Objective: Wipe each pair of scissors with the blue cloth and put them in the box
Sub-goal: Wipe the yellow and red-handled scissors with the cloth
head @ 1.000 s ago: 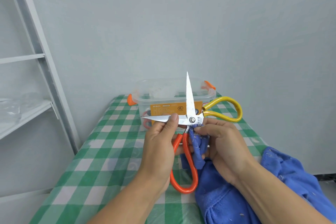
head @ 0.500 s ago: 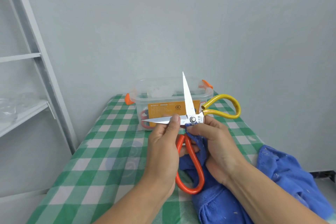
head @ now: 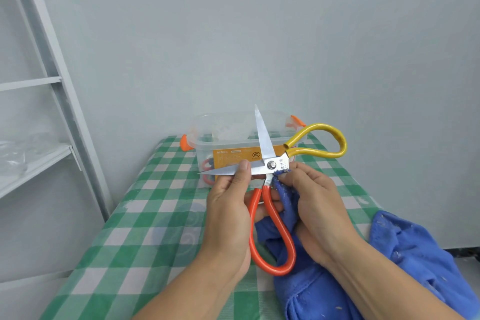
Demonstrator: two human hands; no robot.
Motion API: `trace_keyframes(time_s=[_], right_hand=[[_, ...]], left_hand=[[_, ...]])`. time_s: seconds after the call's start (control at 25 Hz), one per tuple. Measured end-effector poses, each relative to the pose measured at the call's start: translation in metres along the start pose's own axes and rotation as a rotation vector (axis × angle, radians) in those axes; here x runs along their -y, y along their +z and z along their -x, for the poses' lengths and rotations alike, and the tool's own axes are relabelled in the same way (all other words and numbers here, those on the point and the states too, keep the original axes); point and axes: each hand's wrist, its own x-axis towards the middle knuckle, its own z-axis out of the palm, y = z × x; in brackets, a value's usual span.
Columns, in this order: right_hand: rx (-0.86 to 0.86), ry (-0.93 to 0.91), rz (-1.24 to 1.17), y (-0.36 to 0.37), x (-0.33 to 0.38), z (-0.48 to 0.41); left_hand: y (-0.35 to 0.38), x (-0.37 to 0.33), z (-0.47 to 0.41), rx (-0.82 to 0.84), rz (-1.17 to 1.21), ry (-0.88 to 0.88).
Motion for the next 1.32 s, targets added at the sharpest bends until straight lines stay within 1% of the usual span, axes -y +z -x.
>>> trace_keyframes(time_s=[0.32, 0.44, 0.6, 0.68, 0.76, 0.92, 1.04, 1.32], right_hand=[[0.171, 0.042, 0.045, -0.001, 0.006, 0.005], [0.236, 0.046, 0.11, -0.004, 0.006, 0.006], [0.197, 0.019, 0.269, -0.01, 0.002, 0.002], [0.207, 0.038, 0.318, -0.009, 0.005, 0.002], [0.212, 0.068, 0.299, -0.01, 0.007, 0.0], [0.23, 0.021, 0.273, -0.016, 0.007, -0.003], [0.251, 0.037, 0.259, -0.016, 0.009, -0.002], [0.189, 0.019, 0.321, -0.012, -0.002, -0.003]], left_hand=[[-0.003, -0.002, 0.001, 0.013, -0.028, -0.004], [-0.004, -0.001, 0.002, 0.028, -0.063, 0.012], [-0.007, -0.002, 0.0, 0.032, -0.109, 0.003], [-0.008, -0.004, -0.002, 0.033, -0.117, -0.013], [-0.009, -0.006, -0.004, 0.028, -0.12, -0.025], [-0.011, -0.009, -0.007, 0.012, -0.118, -0.035], [-0.01, -0.01, -0.005, 0.016, -0.139, -0.014], [-0.006, -0.002, -0.001, -0.007, -0.268, 0.052]])
